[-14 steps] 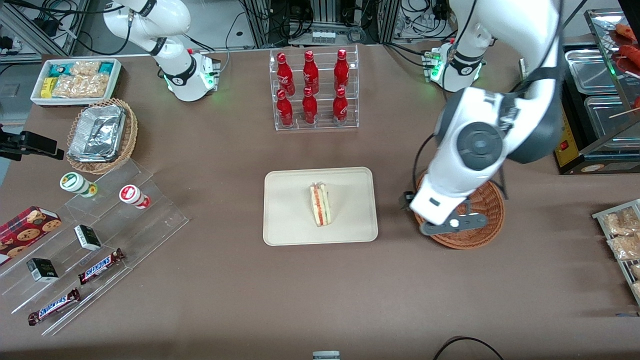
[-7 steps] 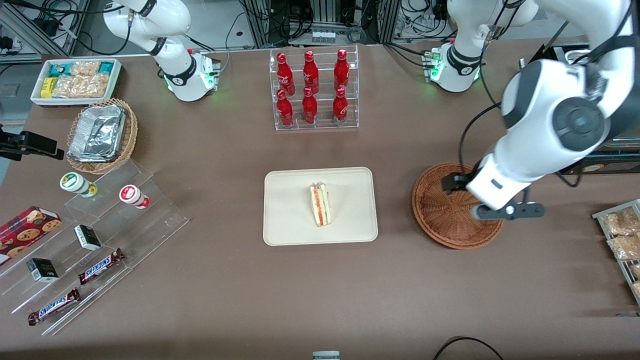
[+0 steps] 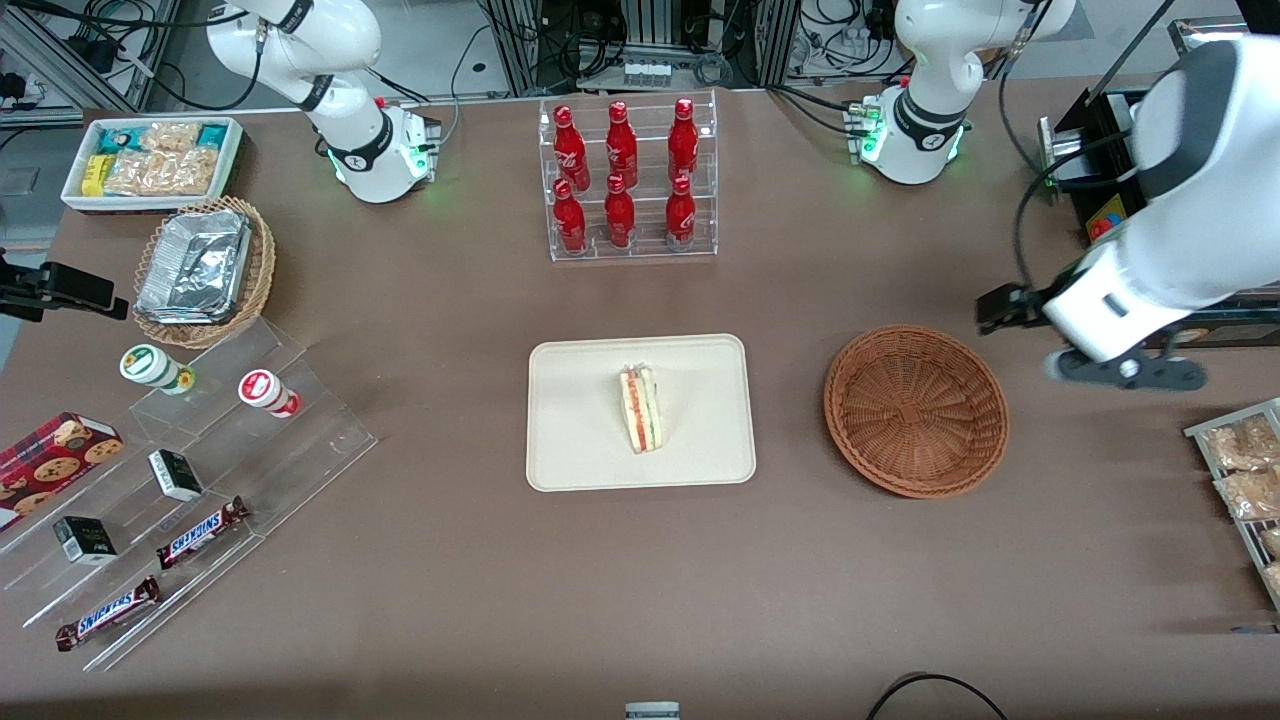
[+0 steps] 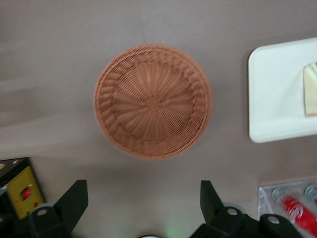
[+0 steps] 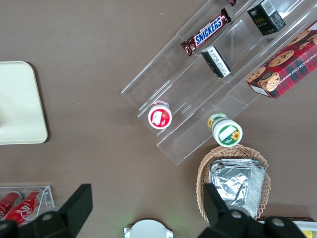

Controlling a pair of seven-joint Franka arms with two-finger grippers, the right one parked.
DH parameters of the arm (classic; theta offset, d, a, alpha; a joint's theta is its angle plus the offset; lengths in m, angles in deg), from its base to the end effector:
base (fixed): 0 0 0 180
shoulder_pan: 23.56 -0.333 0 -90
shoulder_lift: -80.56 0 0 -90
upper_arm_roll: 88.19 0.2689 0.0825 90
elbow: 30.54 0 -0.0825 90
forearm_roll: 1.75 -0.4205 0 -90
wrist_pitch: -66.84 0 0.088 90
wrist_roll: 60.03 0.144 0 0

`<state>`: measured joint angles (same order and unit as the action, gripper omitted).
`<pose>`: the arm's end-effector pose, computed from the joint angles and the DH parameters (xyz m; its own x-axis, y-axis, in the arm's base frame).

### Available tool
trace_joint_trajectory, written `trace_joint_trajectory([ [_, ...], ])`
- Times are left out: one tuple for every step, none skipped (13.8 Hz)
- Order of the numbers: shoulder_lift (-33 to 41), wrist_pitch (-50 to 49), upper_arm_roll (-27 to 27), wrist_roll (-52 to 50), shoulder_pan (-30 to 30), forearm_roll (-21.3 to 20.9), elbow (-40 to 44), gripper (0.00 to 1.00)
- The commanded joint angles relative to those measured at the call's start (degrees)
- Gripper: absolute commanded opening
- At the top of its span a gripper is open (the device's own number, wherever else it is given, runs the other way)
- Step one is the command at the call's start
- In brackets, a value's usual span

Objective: Place sandwich from basket to tray

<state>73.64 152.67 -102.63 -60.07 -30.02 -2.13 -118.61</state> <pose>0.5988 -0.0774 0.4816 0.9780 -0.1389 -0.1554 -0.1369 -0.9903 0.0233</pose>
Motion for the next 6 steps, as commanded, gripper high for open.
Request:
trace_joint_trajectory([
  [4.54,-3.29,-1.04,3.56,-2.68,-0.68,-2.28,1.0],
  [5.77,-4.25,-0.42,3.56,-2.68,-0.68,-2.54,1.0],
  [6.82,-5.39,0.97,3.56,-2.5,-0.59,-2.72,1.0],
  [7.62,-6.36,1.77,3.56,-2.33,-0.59,-2.64,1.0],
  [8.41,-6.81,2.3,3.56,-2.33,-0.59,-2.64,1.0],
  [8.94,-7.33,2.83,3.48,-2.15,-0.5,-2.64,1.0],
])
